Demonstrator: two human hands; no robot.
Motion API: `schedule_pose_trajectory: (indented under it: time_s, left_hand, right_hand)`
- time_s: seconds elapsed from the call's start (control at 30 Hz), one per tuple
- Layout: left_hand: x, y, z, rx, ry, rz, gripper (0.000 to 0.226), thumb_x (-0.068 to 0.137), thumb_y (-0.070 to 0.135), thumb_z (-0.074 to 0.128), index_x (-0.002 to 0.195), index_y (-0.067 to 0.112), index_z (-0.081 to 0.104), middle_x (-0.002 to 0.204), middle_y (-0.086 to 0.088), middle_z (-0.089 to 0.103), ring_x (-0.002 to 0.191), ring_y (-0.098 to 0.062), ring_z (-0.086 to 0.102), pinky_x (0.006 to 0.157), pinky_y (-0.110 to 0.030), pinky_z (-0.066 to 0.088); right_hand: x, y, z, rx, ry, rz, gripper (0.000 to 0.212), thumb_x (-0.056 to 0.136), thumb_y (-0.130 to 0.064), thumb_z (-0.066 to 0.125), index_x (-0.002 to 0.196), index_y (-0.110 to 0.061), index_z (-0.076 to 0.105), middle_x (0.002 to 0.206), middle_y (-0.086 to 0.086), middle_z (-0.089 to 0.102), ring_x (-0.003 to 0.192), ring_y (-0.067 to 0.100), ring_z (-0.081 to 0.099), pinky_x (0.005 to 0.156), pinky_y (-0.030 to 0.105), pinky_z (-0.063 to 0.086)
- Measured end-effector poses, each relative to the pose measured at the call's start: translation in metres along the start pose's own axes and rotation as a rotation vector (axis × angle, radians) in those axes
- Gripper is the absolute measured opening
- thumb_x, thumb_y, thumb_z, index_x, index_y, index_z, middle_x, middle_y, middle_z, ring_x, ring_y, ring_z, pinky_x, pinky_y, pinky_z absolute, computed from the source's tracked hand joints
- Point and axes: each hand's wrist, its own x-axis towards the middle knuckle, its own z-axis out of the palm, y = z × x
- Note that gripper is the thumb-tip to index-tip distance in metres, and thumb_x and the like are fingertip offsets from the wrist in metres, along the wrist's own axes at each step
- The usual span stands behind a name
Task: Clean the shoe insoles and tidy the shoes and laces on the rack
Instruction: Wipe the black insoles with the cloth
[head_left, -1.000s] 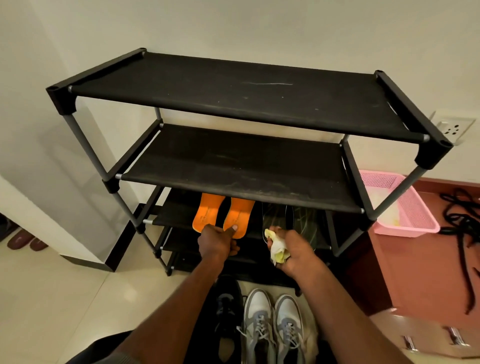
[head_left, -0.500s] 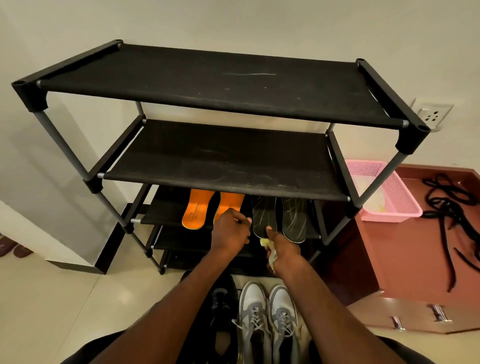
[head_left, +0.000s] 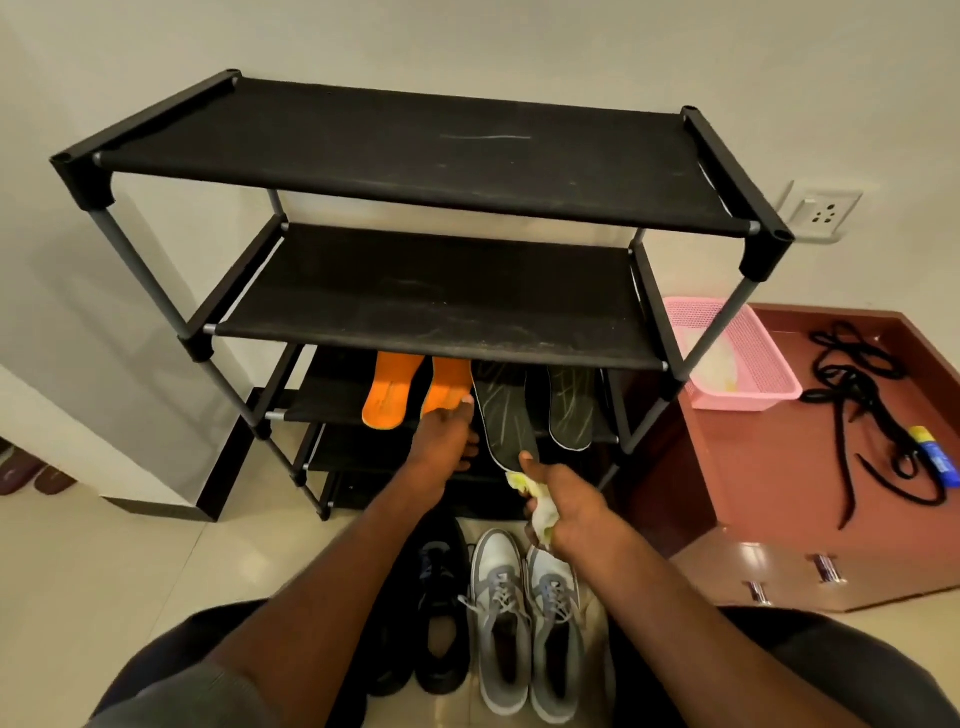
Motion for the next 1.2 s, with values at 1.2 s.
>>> schedule_pose_trajectory:
  time_s: [1.2]
  left_hand:
    - [-0.067, 0.01, 0.012, -0.556, -0.613, -0.272, 0.057, 0.103, 0.044, 0.033, 0.111, 0.012, 0.08, 0.11, -0.02, 0.073, 0.092, -0.036, 0.073, 0.096, -0.06, 0.051]
  right_hand:
    - [-0.042, -0.057, -0.036, -0.585, -0.054, -0.797, 0.027, 0.084, -0.017, 0.085, 0.105, -0.031, 0.076, 0.082, -0.006, 0.067, 0.078, 0.01, 0.069, 0.074, 0.034, 0.059]
